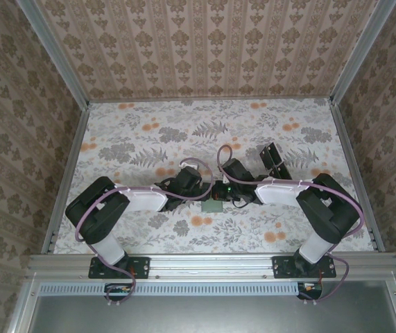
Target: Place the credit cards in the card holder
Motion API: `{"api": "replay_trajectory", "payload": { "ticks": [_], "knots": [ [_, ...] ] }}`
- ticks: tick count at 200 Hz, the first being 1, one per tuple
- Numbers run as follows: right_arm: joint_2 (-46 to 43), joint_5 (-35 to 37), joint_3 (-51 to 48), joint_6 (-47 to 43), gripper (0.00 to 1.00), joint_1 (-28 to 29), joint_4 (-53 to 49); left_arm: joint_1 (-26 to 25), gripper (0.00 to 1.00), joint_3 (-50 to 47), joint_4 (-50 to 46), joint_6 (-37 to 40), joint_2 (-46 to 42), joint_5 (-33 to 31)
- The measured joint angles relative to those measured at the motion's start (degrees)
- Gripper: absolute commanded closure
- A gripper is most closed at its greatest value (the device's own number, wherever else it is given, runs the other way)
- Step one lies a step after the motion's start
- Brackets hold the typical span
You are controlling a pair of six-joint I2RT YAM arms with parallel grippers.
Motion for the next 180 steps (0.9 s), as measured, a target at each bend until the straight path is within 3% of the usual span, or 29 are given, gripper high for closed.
{"api": "replay_trajectory", "payload": {
  "ticks": [122,160,180],
  "knots": [
    [0.13,7.78,-2.25,1.07,1.0,3.58,3.89,0.0,0.0,-0.7,0.94,0.07,0.11,-0.66],
    [-0.5,9.4,-0.98,1.25,0.69,3.67,1.16,0.57,0.0,-0.74,0.85,0.04,-0.13,-0.28],
    [-0.63,9.44,1.27,0.87,0.58,3.76,-2.27,2.49,0.0,-0.74,0.44,-0.2,-0.72,0.66]
  ]
}}
